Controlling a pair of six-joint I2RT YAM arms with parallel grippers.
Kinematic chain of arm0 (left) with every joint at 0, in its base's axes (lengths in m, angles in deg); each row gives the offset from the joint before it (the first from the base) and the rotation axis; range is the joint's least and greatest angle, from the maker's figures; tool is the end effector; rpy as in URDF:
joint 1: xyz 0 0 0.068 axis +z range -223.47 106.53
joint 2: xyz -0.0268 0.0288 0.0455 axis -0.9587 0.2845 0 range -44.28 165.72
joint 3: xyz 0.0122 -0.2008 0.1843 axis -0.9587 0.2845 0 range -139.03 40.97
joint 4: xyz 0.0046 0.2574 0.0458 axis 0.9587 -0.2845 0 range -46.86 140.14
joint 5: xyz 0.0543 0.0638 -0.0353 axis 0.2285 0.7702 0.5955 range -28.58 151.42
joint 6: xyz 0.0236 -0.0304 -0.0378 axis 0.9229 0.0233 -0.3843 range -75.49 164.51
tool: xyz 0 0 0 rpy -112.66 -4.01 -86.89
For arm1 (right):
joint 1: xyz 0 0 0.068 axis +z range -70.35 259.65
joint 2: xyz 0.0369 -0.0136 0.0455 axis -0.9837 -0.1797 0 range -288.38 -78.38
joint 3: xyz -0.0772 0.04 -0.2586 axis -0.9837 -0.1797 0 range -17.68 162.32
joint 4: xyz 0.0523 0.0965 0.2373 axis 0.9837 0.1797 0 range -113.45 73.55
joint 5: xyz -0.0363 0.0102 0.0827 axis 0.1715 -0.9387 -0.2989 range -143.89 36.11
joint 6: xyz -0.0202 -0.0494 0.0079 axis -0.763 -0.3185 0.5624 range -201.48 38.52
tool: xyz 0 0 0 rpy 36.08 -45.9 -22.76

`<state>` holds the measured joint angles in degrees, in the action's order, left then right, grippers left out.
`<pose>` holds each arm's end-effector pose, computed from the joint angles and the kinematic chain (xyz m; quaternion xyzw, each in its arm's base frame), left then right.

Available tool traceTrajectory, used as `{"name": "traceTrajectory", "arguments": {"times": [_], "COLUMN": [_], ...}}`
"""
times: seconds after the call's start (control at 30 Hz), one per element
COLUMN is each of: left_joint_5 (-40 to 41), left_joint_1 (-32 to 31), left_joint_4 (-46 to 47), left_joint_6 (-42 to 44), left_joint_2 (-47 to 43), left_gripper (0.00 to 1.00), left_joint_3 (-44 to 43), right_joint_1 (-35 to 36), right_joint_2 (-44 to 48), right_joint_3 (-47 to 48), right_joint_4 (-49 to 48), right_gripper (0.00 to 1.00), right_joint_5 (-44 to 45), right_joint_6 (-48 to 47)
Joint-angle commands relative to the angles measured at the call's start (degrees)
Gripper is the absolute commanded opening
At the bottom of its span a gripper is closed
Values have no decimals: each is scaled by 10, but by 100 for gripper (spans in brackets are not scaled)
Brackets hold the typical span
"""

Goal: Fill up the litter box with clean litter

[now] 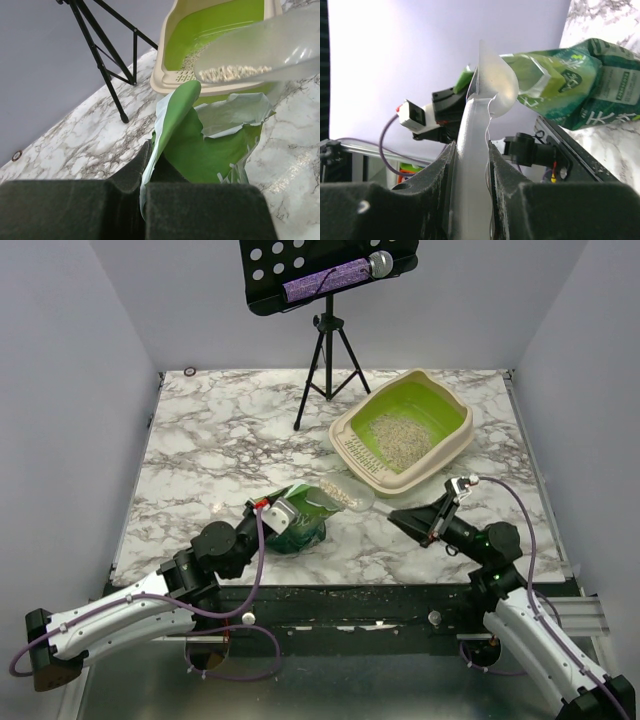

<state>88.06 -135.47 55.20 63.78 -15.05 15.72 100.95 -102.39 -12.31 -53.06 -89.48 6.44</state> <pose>0.0816 -0.1196 0.2873 0.3191 0.6244 -0.1027 0.7055 0.1147 0.0670 0.2191 0.1357 0.6358 0.7114 0.2668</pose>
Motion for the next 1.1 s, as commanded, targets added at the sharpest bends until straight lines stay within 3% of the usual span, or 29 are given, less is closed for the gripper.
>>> {"name": "traceTrajectory", "arguments": {"times": [0.0,0.4,0.53,0.67,0.7,0.77,1.07], "left_joint_5": [30,35,38,45,45,44,42], "left_joint_1": [-1,-1,-1,-1,-1,-1,-1], "left_joint_4": [29,10,7,2,0,-1,-2], "left_joint_6": [-3,-11,-12,-12,-15,-16,-21], "left_joint_2": [-15,-33,-44,-45,-48,-47,-44], "left_gripper": [0,0,0,0,0,0,0], "left_joint_3": [-4,-14,-16,-18,-21,-21,-24], "right_joint_1": [0,-1,-12,-20,-21,-23,-29], "right_joint_2": [-20,-182,-224,-247,-263,-277,-350], "right_joint_3": [60,175,211,279,327,367,441], "right_joint_4": [-13,-87,-78,49,170,246,411], "right_gripper": [1,1,1,1,0,1,0], "right_joint_5": [48,161,196,252,306,348,490], "right_joint_6": [28,-3,-53,-155,-246,-290,-461]}}
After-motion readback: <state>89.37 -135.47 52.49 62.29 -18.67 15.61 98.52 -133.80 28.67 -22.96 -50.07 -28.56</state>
